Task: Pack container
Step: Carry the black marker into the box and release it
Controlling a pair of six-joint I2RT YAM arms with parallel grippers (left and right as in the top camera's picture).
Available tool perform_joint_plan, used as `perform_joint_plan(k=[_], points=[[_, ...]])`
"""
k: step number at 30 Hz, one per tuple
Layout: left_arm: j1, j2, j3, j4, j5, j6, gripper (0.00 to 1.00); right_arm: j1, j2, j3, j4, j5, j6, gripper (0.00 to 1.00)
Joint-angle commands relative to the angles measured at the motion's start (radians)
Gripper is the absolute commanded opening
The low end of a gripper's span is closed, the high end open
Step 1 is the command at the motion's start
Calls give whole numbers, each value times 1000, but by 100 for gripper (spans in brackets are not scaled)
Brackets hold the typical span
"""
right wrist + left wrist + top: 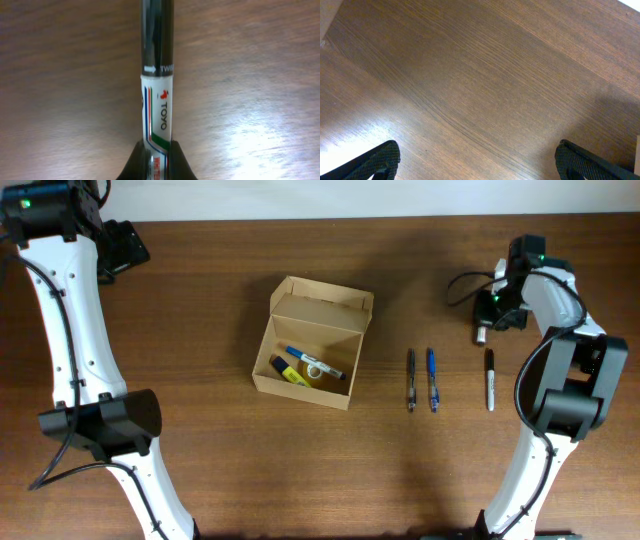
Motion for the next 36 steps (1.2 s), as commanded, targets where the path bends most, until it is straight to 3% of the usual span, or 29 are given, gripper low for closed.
perform_joint_plan(k=[1,4,7,14,20,28,32,33,35,36], points=[[3,-19,-4,-1,-4,12,100,26,-41,209,-78,-155,-73,4],[3,-19,-4,-1,-4,12,100,151,-60,523,-320,-156,-256,4],[3,-19,-4,-1,-4,12,100,291,-60,631,-420,-141,-406,4],[3,-19,-4,-1,-4,12,100,643,-52,570,-454,13,-643,4],[3,-19,-4,-1,-4,12,100,785,-12,416,-410,11,-657,4],[3,-19,-4,-1,-4,12,100,800,-5,116,-186,8,-525,4],[3,-19,-4,-1,-4,12,100,799,3,73,-124,13,-516,4],[3,-19,-4,-1,-4,12,100,799,3,73,-109,26,-509,9],[3,-19,-4,-1,-4,12,100,799,3,89,-101,69,-497,58],[3,-19,-4,-1,-4,12,100,799,3,100,-104,83,-489,63]])
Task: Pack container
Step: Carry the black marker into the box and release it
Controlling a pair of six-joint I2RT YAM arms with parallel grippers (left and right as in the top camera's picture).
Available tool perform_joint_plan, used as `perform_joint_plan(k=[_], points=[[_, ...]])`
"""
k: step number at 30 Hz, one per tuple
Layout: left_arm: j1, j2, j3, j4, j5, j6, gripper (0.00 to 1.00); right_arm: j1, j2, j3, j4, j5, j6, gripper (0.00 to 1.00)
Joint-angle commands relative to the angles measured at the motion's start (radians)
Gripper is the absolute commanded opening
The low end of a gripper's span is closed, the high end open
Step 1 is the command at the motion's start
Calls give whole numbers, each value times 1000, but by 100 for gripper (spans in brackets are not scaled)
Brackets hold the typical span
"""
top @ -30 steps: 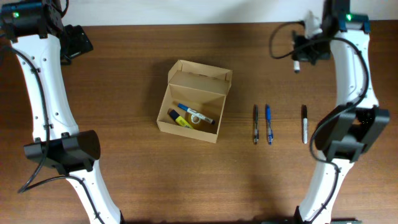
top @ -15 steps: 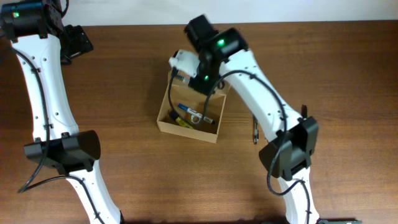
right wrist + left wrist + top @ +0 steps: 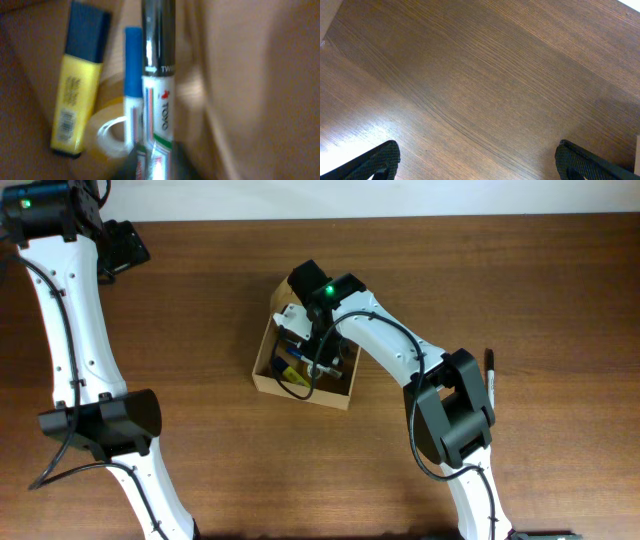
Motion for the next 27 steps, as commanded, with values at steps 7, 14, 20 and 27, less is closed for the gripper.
perform_joint_plan(k=[7,14,20,27], points=[[3,-19,-4,-1,-4,12,100,5,2,406,-215,68,148,66],[3,-19,-4,-1,-4,12,100,1,2,800,-422,183,270,62],[3,-19,-4,-1,-4,12,100,-80,2,935,-629,251,495,56],[3,-19,-4,-1,-4,12,100,-196,2,889,-641,167,549,53]])
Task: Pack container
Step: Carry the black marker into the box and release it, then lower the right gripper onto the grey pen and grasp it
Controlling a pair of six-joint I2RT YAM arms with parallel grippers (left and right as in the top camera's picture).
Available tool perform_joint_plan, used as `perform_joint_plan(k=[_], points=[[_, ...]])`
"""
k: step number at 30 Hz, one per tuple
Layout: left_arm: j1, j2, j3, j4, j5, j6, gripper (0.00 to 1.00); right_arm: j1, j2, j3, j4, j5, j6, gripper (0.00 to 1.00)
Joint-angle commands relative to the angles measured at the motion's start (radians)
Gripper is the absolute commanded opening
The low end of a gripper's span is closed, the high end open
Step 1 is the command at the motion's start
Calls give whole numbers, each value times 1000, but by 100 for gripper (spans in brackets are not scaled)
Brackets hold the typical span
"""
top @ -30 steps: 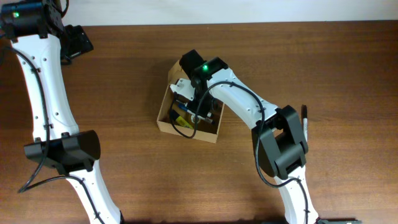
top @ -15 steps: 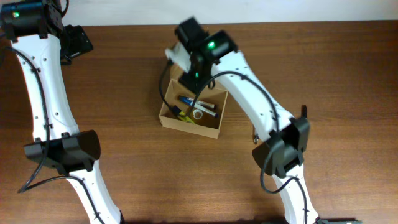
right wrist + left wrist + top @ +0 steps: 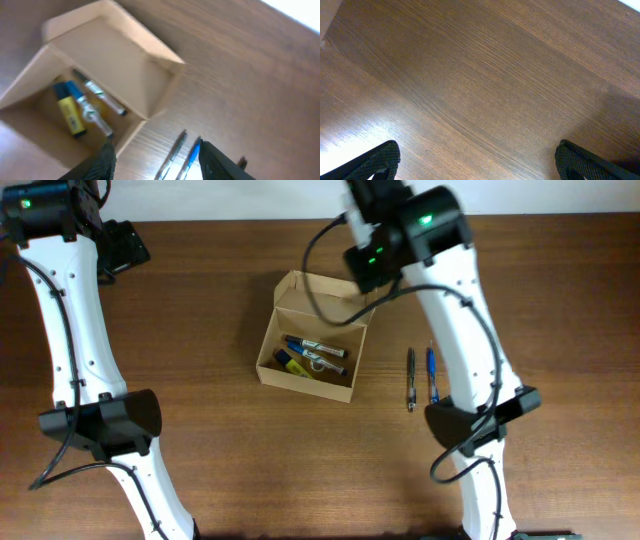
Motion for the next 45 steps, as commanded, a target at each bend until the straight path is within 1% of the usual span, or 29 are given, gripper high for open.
perform_joint_plan(k=[1,5,9,14,17,18,20,23,25,26,28,30,31,33,43,45], points=[[3,-19,-4,-1,-4,12,100,-57,-7,-20,-7,-51,60,53],[3,-19,-4,-1,-4,12,100,-84,-54,-90,-7,-66,60,53],[3,-19,-4,-1,-4,12,100,-85,-178,-263,-6,-56,43,54],[3,-19,-4,-1,-4,12,100,-86,-421,-607,-6,-32,48,54],[3,-19,-4,-1,-4,12,100,-85,-571,-819,5,-32,94,55],[3,-19,-4,-1,-4,12,100,-86,-612,-886,30,-36,105,59],[3,-19,-4,-1,-4,12,100,-86,-671,-1017,122,-38,135,63],[3,-19,-4,-1,-4,12,100,-86,-695,-1194,300,-44,204,64],[3,-19,-4,-1,-4,12,100,-87,-681,-1291,415,-48,276,65],[3,-19,-4,-1,-4,12,100,-87,-668,-1347,483,-48,350,65],[3,-19,-4,-1,-4,12,100,-88,-644,-1422,582,-63,448,64],[3,-19,-4,-1,-4,12,100,-88,-610,-1474,670,-69,504,61],[3,-19,-4,-1,-4,12,100,-88,-595,-1487,699,-66,516,59],[3,-19,-4,-1,-4,12,100,-94,-565,-1500,739,-61,521,59],[3,-19,-4,-1,-4,12,100,-181,-460,-1500,793,-59,520,59],[3,-19,-4,-1,-4,12,100,-188,-440,-1500,802,-58,515,56]])
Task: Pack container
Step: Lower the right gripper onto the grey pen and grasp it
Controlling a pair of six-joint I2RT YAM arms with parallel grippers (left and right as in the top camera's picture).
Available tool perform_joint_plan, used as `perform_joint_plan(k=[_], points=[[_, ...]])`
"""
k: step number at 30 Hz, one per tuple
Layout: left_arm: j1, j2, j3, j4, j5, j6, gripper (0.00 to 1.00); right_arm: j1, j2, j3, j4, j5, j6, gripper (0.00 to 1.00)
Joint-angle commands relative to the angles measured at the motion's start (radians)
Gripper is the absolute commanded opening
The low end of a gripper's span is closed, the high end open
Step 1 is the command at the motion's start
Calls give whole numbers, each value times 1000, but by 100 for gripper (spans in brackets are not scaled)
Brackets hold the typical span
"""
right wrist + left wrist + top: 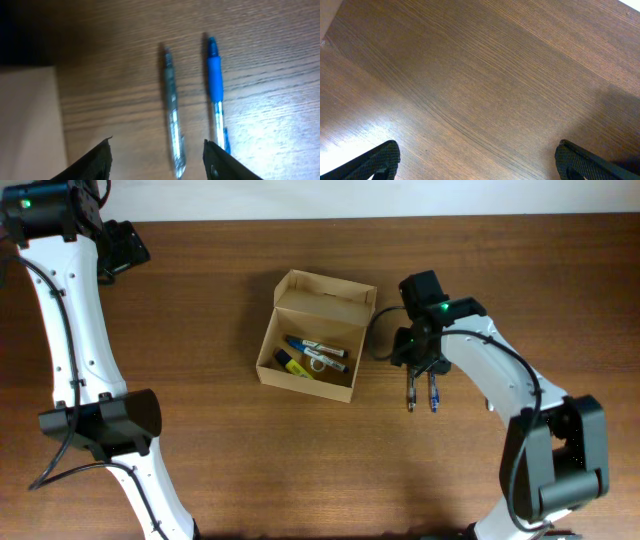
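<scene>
The open cardboard box point(352, 387) holds a blue marker point(297, 342), a black-capped marker point(327, 350), a yellow highlighter point(292, 364) and a tape roll point(318, 363). To its right, a clear grey pen point(411, 394) point(172, 131) and a blue pen point(432, 393) point(215, 95) lie side by side on the table. My right gripper point(420, 370) point(161, 167) hangs open just above them, the grey pen's lower end between its fingers point(92, 162). My left gripper point(122, 246) point(480, 167) is open and empty at the far left corner.
The box's rear flap point(325, 288) stands up. The box wall point(27, 125) is close on the left of my right gripper. A black pen's end point(487, 406) shows beside my right arm; the arm hides the rest. The table's far edge point(300, 218) is behind.
My right gripper was high above the back of the box, open and empty. It is now low over the grey and blue pens right of the box, still open. The left arm is unchanged.
My right gripper was shut on a black-capped marker at the far right of the table. Then it held that marker inside the box. Then it was open above the box, with the marker lying among the box's contents. Now it hangs over the two pens.
</scene>
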Motion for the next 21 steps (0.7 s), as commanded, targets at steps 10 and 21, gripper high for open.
perform_joint_plan(k=[10,21], points=[[3,-19,-3,-1,-4,12,100,-18,145,3,55,-2,-20,53],[3,-19,-3,-1,-4,12,100,-18,230,2,64,-3,-85,25]])
